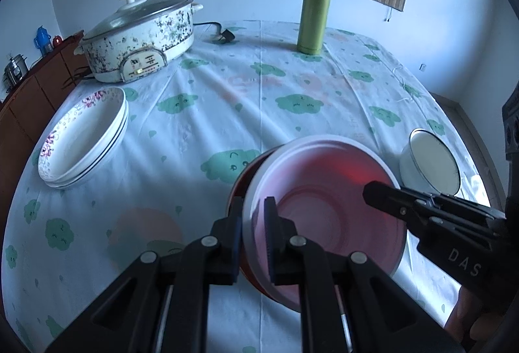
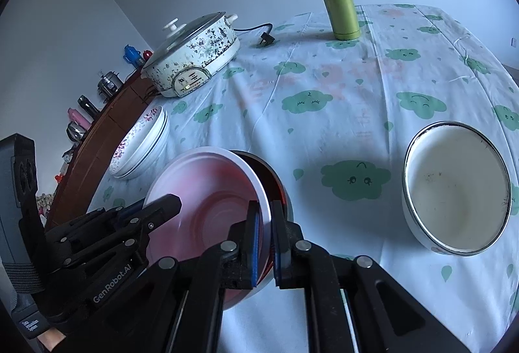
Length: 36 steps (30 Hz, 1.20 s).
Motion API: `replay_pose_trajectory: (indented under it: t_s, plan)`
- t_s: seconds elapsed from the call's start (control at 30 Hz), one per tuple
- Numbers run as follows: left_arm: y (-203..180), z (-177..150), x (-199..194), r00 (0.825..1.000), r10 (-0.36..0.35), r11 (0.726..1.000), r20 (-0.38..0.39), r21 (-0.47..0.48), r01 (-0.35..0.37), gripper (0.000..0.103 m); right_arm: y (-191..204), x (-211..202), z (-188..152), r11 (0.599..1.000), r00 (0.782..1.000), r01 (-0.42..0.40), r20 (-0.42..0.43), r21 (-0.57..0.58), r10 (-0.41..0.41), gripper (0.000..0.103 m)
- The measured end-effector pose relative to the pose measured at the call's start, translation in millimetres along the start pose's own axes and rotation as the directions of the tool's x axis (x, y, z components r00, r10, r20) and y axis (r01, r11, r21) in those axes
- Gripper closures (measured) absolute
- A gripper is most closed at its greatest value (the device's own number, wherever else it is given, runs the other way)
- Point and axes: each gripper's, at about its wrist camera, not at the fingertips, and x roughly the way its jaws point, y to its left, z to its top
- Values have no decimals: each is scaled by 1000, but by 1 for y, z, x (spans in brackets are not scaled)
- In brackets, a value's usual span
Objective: Organize plates and bowls
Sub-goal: 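Lift the pink plastic bowl with the right gripper over the dark pan, then lower the pink bowl into the dark pan and open the right gripper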
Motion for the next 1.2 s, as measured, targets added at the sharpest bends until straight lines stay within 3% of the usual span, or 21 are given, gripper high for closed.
replay_pose_trajectory:
  t_s: [1.0, 1.13, 1.2]
  plan:
    - [6, 0, 0, 1000, 2, 1000, -1, -20, -2, 90, 4, -7, 2, 1000, 1000, 13, 23, -19, -12, 94]
    - [5, 1, -9, 997, 61, 998, 45, -13, -60, 88, 0, -17, 4, 1000, 997, 9, 71, 2, -10, 94]
    - [6, 3, -15, 990, 112, 994, 89, -14, -111, 77, -3, -20, 5, 1000, 996, 7, 86, 17, -8, 94]
